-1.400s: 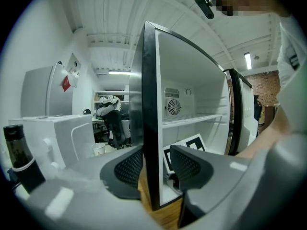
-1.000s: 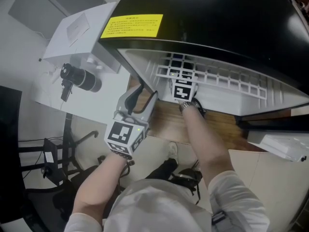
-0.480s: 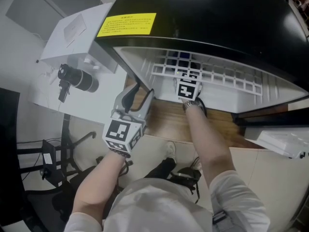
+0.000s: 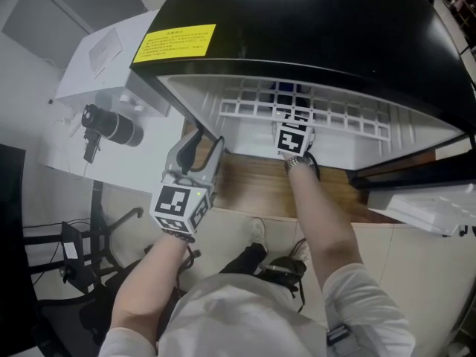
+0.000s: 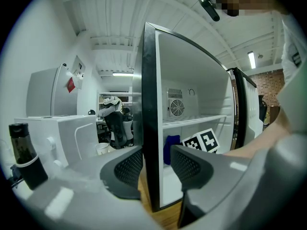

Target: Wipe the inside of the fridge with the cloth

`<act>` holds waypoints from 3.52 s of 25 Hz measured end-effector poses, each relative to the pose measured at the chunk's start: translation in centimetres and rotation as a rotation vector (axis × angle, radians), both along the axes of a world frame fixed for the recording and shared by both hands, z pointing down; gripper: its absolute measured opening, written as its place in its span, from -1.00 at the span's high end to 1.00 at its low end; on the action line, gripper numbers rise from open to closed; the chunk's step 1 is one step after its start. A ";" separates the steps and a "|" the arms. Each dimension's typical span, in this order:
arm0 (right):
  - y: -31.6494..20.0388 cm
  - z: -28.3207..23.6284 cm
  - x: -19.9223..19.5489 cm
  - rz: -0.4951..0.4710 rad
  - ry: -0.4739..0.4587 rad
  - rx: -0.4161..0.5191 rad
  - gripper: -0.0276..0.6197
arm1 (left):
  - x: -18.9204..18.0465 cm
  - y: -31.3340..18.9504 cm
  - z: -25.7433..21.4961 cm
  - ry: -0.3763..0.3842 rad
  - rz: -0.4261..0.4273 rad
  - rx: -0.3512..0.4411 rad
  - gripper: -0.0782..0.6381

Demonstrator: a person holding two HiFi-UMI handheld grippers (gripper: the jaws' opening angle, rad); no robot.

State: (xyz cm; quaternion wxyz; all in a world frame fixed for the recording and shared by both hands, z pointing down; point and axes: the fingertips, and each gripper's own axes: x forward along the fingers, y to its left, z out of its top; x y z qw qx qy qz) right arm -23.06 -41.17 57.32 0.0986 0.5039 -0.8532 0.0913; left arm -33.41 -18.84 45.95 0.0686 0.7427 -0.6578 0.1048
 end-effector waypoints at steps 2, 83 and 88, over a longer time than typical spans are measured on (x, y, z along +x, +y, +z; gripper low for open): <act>-0.3 0.0 1.0 0.012 0.006 -0.002 0.80 | 0.0 0.0 0.0 0.001 -0.006 0.001 0.30; 6.8 2.2 -7.2 -0.109 0.095 -0.152 0.80 | 0.0 0.0 0.0 0.015 -0.003 0.012 0.30; 6.1 2.4 -5.8 -0.081 0.117 -0.156 0.80 | 0.0 0.1 0.0 0.011 -0.004 0.011 0.30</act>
